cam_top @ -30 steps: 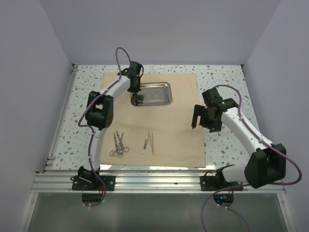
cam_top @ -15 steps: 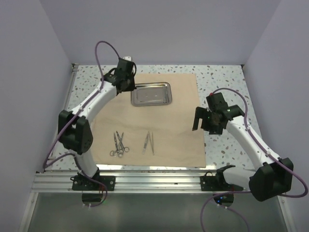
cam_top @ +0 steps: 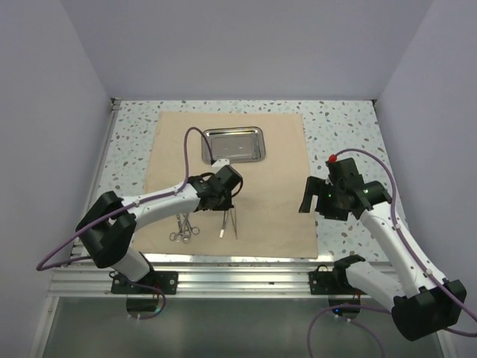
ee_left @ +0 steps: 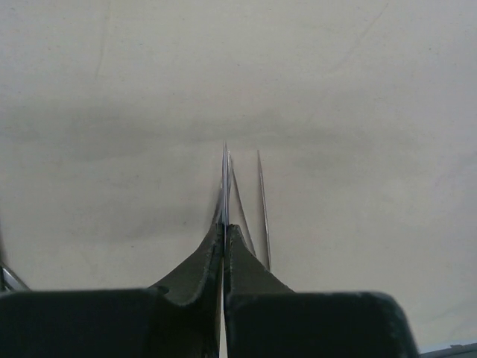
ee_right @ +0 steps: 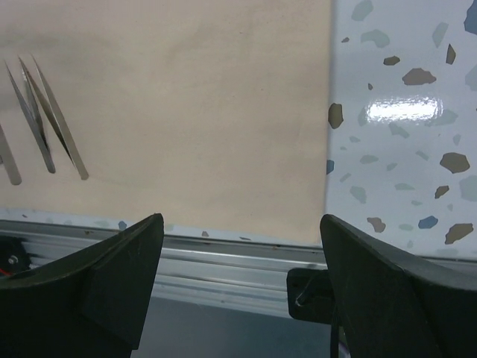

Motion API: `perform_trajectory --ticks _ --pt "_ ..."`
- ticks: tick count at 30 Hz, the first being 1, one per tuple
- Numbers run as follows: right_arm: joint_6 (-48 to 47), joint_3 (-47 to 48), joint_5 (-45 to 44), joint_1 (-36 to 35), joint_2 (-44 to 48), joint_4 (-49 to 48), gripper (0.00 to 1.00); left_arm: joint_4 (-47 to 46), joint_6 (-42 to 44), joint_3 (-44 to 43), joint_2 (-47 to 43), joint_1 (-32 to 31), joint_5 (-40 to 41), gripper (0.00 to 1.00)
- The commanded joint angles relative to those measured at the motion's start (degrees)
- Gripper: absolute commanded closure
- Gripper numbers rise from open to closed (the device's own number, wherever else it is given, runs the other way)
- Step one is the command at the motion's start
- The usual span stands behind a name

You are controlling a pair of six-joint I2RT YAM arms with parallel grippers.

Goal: Open and lay out the surgical kit
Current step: Place the medical item in the surgical kit.

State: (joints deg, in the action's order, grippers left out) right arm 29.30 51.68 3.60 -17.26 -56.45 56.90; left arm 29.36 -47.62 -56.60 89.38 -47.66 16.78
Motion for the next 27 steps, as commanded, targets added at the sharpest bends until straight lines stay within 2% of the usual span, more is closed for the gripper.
perform_trajectory --ticks 1,4,5,7,8,11,14,20,23,27 --pt "0.1 0.3 1.9 -0.1 1.8 2.9 0.10 -4.5 -6.0 -1.5 1.2 -2.2 3.6 1.00" --pt "-0.4 1.4 1.2 -0.1 2.1 3.9 0.10 -4.3 -6.6 -2.7 3.2 -3.6 4.3 1.00" --pt "-0.6 2.5 0.9 -0.1 1.8 4.2 0.10 -3.5 -7.0 -3.4 4.6 -4.2 4.7 0.86" --pt "-0.7 3.6 0.9 -0.1 1.0 3.9 0.10 -3.3 -7.3 -3.7 5.3 -4.5 4.8 0.82" --pt "-0.9 4.4 0.9 -0.1 0.6 3.7 0.10 -2.5 -7.5 -3.9 5.4 -4.5 4.8 0.70" --pt "-1.6 8.6 1.5 -0.1 -1.9 2.5 0.10 -1.0 -7.7 -4.2 5.1 -4.9 5.2 0.52" --pt "-2.2 14.1 1.2 -0.2 -5.9 -0.5 0.10 1.3 -6.6 -5.4 2.3 -4.9 6.5 0.39" --pt "-0.4 26.9 3.0 -0.1 -19.5 -7.1 0.09 8.3 1.9 -15.1 -1.3 -3.6 10.7 0.32" --pt "1.2 34.3 3.5 -0.2 -26.5 -9.4 0.10 10.3 8.0 -19.9 -3.0 0.3 8.6 0.32" --pt "1.1 46.6 3.3 -0.8 -43.3 -8.7 0.11 12.4 13.7 -23.1 -5.2 7.8 4.9 0.32"
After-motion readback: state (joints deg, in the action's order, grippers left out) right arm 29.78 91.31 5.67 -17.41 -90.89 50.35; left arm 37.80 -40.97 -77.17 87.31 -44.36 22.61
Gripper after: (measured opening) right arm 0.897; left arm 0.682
